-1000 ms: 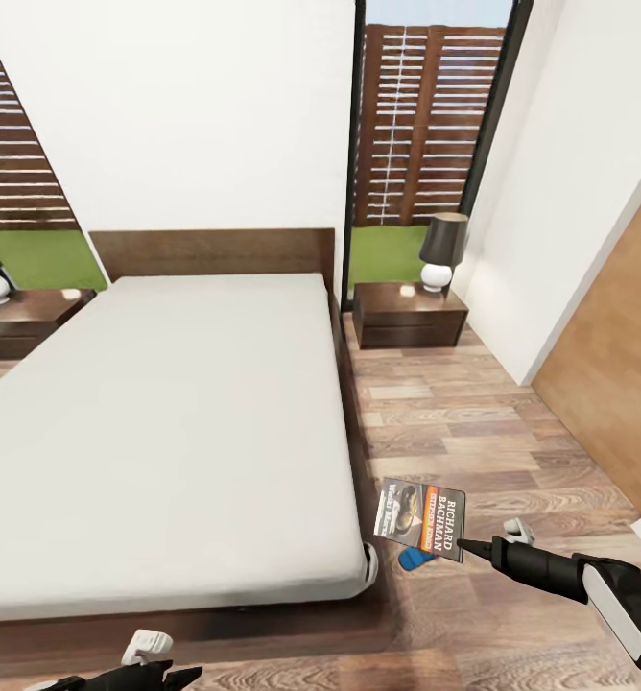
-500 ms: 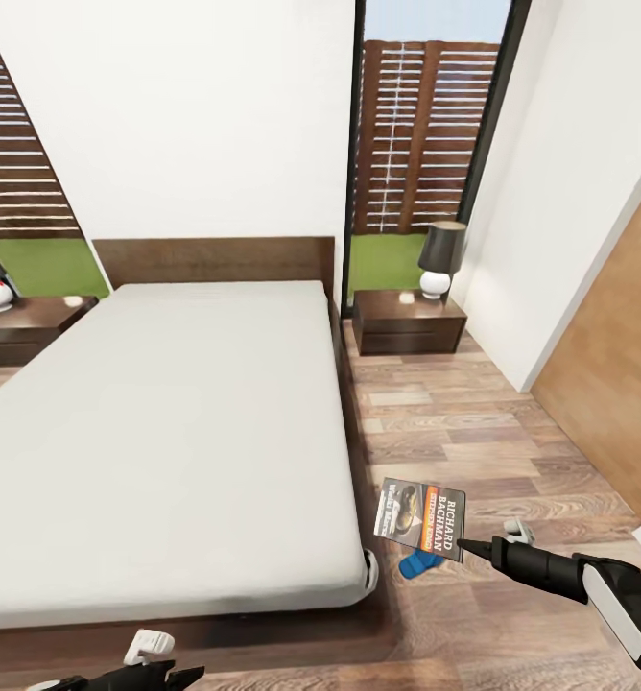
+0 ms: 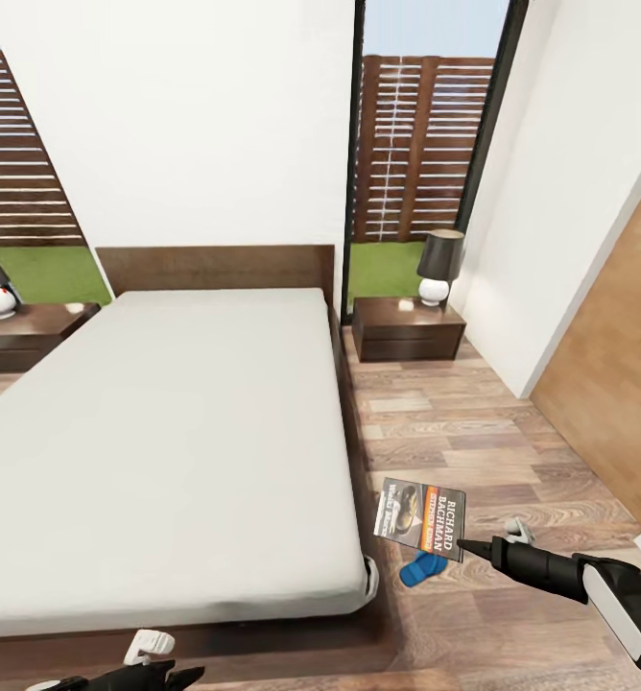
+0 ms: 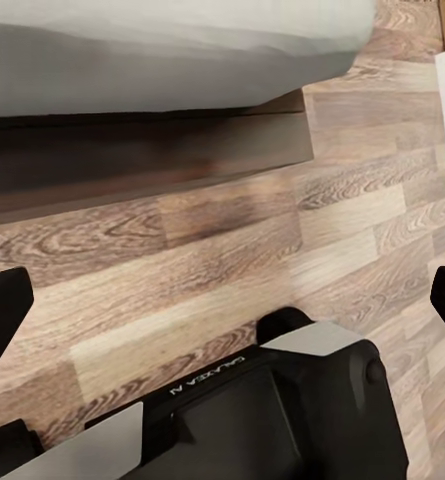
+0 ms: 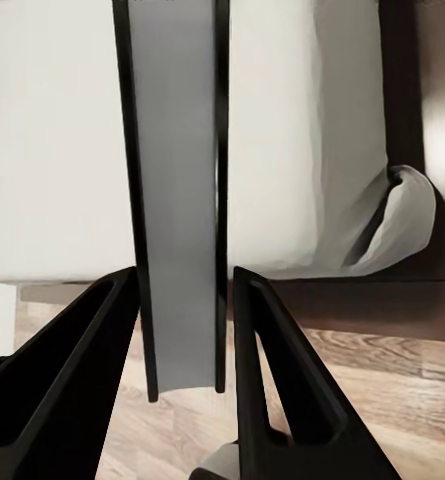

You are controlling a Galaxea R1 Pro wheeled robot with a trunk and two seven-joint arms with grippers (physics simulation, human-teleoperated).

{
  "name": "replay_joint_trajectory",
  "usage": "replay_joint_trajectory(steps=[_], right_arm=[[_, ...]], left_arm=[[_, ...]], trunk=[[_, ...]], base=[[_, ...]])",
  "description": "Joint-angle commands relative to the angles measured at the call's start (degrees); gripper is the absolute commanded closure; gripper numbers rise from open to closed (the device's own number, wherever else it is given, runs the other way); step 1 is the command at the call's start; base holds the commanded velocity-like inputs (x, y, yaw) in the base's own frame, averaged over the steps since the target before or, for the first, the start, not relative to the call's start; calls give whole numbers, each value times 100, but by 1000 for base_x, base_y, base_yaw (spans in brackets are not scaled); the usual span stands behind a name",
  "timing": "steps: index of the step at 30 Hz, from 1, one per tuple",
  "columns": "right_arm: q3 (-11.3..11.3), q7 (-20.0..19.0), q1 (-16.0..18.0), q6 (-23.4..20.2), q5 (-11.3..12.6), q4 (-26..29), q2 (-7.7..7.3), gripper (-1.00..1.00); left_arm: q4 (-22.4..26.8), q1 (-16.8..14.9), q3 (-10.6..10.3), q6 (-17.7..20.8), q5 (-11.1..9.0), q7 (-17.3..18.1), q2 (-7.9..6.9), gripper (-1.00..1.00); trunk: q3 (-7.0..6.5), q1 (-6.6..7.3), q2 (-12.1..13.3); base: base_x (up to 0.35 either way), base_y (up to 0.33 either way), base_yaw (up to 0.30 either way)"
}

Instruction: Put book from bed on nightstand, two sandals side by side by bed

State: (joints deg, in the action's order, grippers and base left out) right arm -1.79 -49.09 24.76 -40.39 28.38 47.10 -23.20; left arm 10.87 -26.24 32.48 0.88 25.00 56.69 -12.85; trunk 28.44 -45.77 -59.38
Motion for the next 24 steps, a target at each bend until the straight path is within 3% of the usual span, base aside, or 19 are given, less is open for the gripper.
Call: replay_joint_trajectory(steps=[1,24], right_arm=[[-5,-4,3,-30,11,0,0,100],[-5,-4,3,-30,11,0,0,100]], left_arm=[[3,-4,48,11,49,27,2,-100],[3,-4,48,8,49,27,2,-100]], trunk=[[-4,0,-4],[-212,0,-4]], base=[[0,0,0],[0,0,0]])
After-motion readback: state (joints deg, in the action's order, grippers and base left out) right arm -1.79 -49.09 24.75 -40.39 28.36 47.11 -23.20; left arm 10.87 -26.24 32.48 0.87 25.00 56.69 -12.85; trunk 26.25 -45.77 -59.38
